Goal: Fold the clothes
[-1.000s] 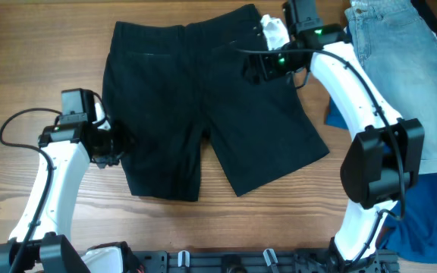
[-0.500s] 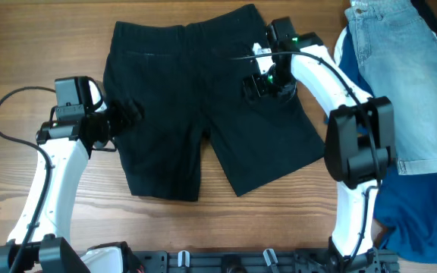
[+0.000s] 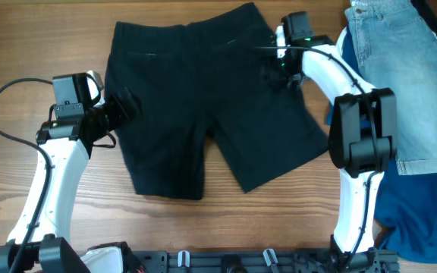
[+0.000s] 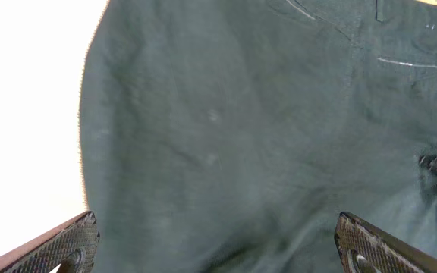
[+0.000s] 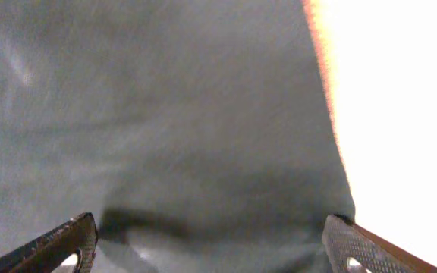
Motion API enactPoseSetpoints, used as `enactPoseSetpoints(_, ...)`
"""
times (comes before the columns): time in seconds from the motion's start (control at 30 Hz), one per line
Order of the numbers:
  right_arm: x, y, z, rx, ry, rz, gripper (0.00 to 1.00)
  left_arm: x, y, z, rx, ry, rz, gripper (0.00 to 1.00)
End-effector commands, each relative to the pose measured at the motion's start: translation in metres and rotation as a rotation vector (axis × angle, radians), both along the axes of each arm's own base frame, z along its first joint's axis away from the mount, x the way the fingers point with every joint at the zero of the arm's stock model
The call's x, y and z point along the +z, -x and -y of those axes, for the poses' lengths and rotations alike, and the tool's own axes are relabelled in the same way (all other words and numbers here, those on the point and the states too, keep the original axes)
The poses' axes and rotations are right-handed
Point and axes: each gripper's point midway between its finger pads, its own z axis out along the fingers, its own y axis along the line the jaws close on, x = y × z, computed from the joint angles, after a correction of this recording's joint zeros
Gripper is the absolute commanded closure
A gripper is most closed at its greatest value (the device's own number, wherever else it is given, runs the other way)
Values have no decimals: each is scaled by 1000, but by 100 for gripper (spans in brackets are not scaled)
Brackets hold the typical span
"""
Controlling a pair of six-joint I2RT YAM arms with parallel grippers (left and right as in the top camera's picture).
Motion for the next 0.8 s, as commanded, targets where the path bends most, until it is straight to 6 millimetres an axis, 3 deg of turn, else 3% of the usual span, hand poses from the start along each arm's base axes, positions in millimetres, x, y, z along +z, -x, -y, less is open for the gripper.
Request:
enactPoseSetpoints(0.0, -29, -20, 34, -83, 22, 29, 4, 4, -8, -2, -13, -22, 22, 1)
enactPoseSetpoints(0.1, -18, -37, 39, -92, 9, 98, 4, -5, -25, -4, -17, -28, 47, 0)
enactPoseSetpoints(0.23, 8, -49, 41, -66, 21, 119, 3, -3, -91, -12, -85, -126, 287, 1)
enactPoseSetpoints(0.37, 79, -42, 41, -49, 30, 99, 2, -41, -147, -29, -127, -210, 275, 1)
enactPoseSetpoints(0.5, 145, -27, 36, -36, -3, 157, 1, -43, -198, -34, -163, -236, 294, 2)
enactPoseSetpoints(0.57, 159, -18, 33, -27, -22, 157, 1, -51, -208, -38, -172, -253, 294, 4)
enactPoseSetpoints(0.77, 159, -12, 28, -15, -55, 135, 2, -95, -209, -37, -199, -258, 248, 11)
